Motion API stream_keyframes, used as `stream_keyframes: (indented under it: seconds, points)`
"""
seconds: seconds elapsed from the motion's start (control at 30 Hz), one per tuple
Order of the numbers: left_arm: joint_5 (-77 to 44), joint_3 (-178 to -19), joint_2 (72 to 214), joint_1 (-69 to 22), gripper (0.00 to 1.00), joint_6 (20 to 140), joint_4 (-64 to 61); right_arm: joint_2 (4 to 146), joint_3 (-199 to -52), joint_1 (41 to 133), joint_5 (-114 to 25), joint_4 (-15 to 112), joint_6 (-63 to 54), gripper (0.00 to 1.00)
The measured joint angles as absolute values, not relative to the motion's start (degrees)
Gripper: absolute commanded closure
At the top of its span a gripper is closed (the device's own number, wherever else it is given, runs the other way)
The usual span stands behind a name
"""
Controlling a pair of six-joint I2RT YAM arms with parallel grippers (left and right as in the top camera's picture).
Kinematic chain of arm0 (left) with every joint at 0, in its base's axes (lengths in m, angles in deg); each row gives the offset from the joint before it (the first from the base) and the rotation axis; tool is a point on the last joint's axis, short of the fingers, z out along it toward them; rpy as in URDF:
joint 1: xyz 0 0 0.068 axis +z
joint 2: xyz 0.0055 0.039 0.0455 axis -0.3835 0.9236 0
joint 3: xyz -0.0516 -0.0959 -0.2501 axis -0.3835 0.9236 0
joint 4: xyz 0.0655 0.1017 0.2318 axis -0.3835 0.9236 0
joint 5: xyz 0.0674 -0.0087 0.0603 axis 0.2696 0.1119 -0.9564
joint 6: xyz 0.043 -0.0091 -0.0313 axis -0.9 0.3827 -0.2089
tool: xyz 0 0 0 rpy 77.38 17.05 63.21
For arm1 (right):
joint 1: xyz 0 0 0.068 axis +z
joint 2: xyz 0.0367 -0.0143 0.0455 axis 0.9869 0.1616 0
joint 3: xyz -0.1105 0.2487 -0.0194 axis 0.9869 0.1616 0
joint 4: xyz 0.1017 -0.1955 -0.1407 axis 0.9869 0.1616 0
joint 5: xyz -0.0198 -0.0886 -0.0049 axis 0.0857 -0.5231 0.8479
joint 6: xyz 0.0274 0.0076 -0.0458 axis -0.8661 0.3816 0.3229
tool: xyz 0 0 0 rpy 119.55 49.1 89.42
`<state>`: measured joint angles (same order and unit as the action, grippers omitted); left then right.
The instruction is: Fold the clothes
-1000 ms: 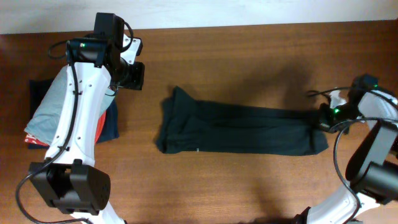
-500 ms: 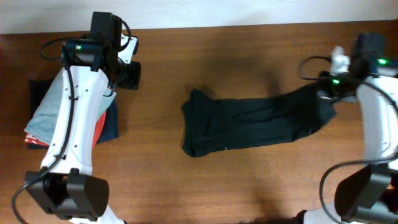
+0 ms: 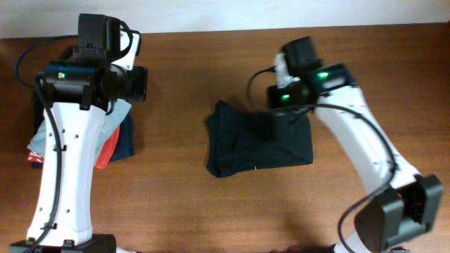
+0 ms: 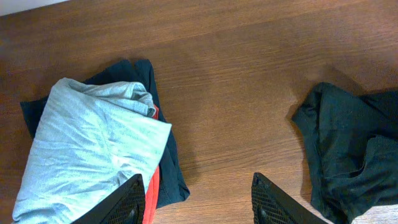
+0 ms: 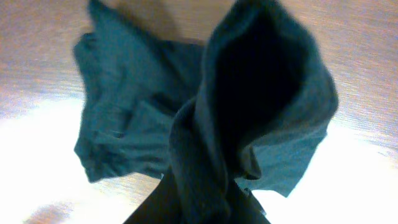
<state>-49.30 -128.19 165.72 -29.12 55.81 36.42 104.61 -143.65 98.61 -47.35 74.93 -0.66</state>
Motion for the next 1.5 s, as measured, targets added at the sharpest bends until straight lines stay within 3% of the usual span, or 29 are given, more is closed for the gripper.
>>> stream_keyframes:
  seconds: [0.4,0.47,0.53,0.57,0.67,0.83,0.9,0.97,1.07,1.2,1.5]
  points:
    - [-49.3,-128.19,165.68,-29.12,0.45,55.81,36.64,117.42,-143.61,109.25,-47.24,67.8,-4.22,0.94]
    - [-49.3,-128.19,165.68,-29.12,0.45,55.81,36.64,117.44,-143.63,110.22,-47.04,67.02,-4.64,0.58]
    - [-49.3,-128.19,165.68,-29.12,0.45,55.81,36.64,117.44,-143.63,110.81,-46.62,65.84,-4.7,0.71]
    - [-49.3,-128.19,165.68,-29.12,0.45,55.81,36.69,117.44,-143.63,110.92,-45.36,64.48,-4.51,0.71]
    - [-49.28,-128.19,165.68,-29.12,0.45,55.81,36.86,117.42,-143.63,110.89,-41.36,62.6,-2.54,0.51]
    - [-49.3,-128.19,165.68,-29.12,0.45,55.81,37.04,117.29,-143.63,110.22,-38.43,63.39,-1.23,0.49]
    - [-49.3,-128.19,165.68,-29.12,0.45,55.81,37.06,116.8,-143.63,109.15,-38.19,64.94,-1.14,0.51]
    - [-49.3,-128.19,165.68,-29.12,0.45,55.81,37.04,116.06,-143.63,107.4,-38.43,67.63,-1.12,0.71]
    - [-49.3,-128.19,165.68,-29.12,0.45,55.81,37.04,115.27,-143.63,103.9,-38.89,70.27,-1.36,0.87]
    - [-49.3,-128.19,165.68,-29.12,0.45,55.81,37.04,115.27,-143.41,101.21,-39.72,71.34,-1.36,0.91]
    - [-49.3,-128.19,165.68,-29.12,0.45,55.81,37.04,119.84,-139.63,105.06,-39.43,66.51,-3.43,0.95]
